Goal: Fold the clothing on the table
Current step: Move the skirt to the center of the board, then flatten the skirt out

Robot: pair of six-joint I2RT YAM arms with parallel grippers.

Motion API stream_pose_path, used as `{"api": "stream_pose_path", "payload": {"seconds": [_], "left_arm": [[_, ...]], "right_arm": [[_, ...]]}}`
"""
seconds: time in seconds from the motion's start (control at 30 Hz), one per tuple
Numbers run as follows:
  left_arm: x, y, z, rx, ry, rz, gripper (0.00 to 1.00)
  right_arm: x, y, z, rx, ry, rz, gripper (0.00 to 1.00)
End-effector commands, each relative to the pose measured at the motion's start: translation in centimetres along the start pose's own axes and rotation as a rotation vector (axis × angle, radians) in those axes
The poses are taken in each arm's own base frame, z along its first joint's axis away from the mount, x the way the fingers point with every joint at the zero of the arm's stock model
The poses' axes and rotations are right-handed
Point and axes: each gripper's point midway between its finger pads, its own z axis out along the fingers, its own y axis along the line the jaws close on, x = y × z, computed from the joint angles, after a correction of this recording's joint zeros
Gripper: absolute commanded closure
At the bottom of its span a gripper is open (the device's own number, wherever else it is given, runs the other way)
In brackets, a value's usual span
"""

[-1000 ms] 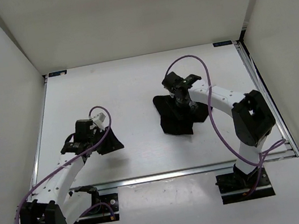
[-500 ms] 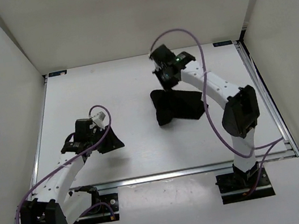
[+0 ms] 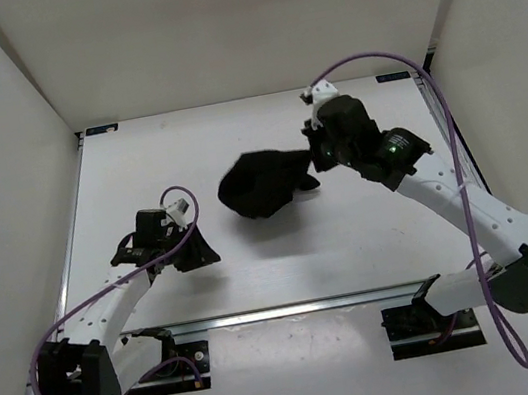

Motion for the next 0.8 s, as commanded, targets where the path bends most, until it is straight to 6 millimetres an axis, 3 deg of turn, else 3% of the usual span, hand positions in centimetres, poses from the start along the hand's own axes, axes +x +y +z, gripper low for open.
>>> {"api": "stream_pose_path", "payload": {"seconds": [0.0,0.03,0.07,0.1,0.13,0.23,0.37,0.47,0.63,0.77], "left_arm": [[-0.1,-0.5,0.0,0.034,-0.004,0.009,0.60],[-0.1,-0.4,0.1,0.032,-0.005,0.005,0.61],[0.0,-0.3,0.1,0.032,-0.005,-0.001,0.62],[0.2,-0.3,0.3,0.036,0.004,0.002,0.63],[0.2,-0.4,0.3,0.044,0.003,-0.008,0.63],[0.6,-0.6,0.8,0.063,0.019,-0.020,0.63],[0.7,-1.1,1.1,0.071,0.039,-0.002,0.63],[1.0,-1.1,1.1,0.075,0.044,0.001,0.63],[0.9,-0.8,0.9,0.068,0.036,-0.009,0.62],[1.2,-0.6,1.0,0.068,0.044,-0.014,0.62]], "right_arm": [[10.6,-3.8,-1.2,0.169,0.313,0.190,0.95],[13.2,-4.7,-2.8,0.230,0.385,0.242,0.85],[14.6,-5.5,-4.0,0.281,0.424,0.240,0.79],[15.3,-5.9,-5.2,0.308,0.432,0.290,0.70],[15.3,-6.5,-5.8,0.320,0.422,0.317,0.53],[15.9,-7.6,-4.8,0.279,0.411,0.415,0.32],[13.3,-5.5,-0.9,0.074,0.309,0.461,0.30],[13.9,-3.3,1.8,-0.006,0.335,0.339,0.31],[20.1,-1.4,4.7,-0.045,0.600,0.187,0.40],[23.1,-0.6,5.6,-0.044,0.670,0.072,0.38]]}}
